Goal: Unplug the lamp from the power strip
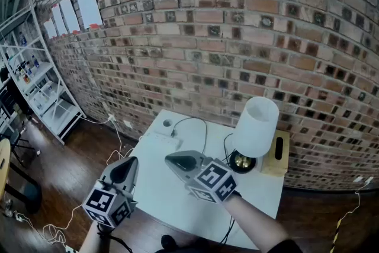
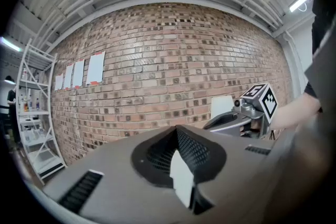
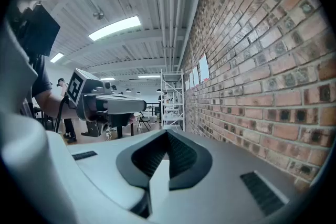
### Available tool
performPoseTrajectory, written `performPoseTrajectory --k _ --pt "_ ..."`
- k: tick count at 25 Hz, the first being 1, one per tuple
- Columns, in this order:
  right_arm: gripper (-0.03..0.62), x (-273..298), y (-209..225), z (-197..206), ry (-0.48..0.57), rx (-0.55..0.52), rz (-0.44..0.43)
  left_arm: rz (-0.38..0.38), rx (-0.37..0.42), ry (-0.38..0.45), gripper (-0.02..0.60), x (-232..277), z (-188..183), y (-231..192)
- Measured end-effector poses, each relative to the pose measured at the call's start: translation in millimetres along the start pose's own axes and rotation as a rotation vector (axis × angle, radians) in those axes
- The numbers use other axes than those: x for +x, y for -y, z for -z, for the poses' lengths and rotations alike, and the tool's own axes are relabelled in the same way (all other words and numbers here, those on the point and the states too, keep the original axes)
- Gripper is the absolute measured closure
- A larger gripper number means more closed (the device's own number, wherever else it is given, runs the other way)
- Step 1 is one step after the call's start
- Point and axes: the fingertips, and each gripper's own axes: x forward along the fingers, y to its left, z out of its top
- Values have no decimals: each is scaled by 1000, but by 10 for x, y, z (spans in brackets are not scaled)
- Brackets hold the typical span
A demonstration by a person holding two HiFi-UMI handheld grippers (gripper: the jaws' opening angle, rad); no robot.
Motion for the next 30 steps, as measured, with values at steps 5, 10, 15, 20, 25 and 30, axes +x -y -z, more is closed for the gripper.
performPoseTrajectory --k 5,10,15,20,25,30 --pt "602 119 -115 -1 25 39 -12 -34 -30 -16 566 -201 97 -119" --pt "602 319 -293 14 22 59 -20 -64 -37 -9 566 -477 196 -331" --pt "602 577 -551 -46 15 68 -22 -79 -36 9 566 -817 191 -580" --pt "602 844 -917 -195 12 40 -24 -87 -55 34 566 -1249 186 -858" --pt "602 1123 -1349 -324 12 -1 -33 -100 -73 69 566 -1644 208 -1132" --pt "602 1293 -1756 -322 1 -23 -37 -93 -118 98 566 -1958 310 -1280"
